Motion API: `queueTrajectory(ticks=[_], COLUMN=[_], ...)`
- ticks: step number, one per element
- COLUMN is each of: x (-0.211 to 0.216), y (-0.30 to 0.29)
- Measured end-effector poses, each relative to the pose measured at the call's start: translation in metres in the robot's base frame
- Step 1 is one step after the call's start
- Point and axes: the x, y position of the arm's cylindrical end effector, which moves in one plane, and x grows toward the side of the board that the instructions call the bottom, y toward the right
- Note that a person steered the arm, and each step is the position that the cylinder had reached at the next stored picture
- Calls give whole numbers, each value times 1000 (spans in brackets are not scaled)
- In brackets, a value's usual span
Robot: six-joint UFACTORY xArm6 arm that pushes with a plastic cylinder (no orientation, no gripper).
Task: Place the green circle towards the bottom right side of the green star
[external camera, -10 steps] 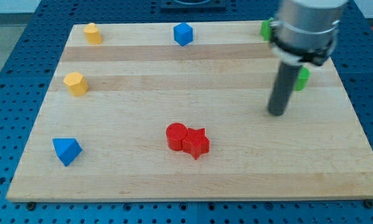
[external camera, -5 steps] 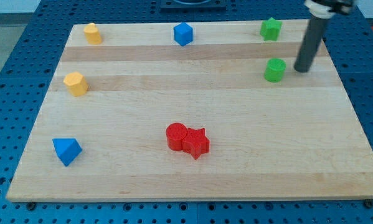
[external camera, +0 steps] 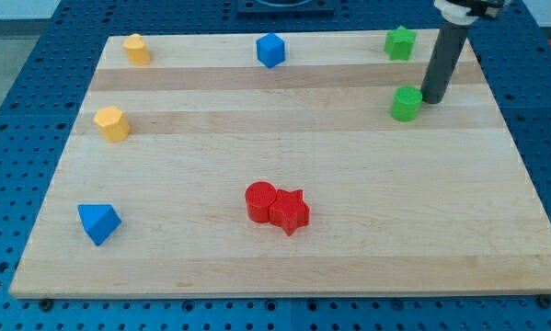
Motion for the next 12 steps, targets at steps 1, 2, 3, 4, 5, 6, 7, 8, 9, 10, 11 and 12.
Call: queueTrajectory(ticks=[1,2,3,4,5,6,7,8,9,10,11,12], x=[42,68,75,55,3,-31,-32,-17,-9,-30,-50,-45], y=[18,-9,-46,-55,-51,-51,-51,-51,-26,-19,-19,-18])
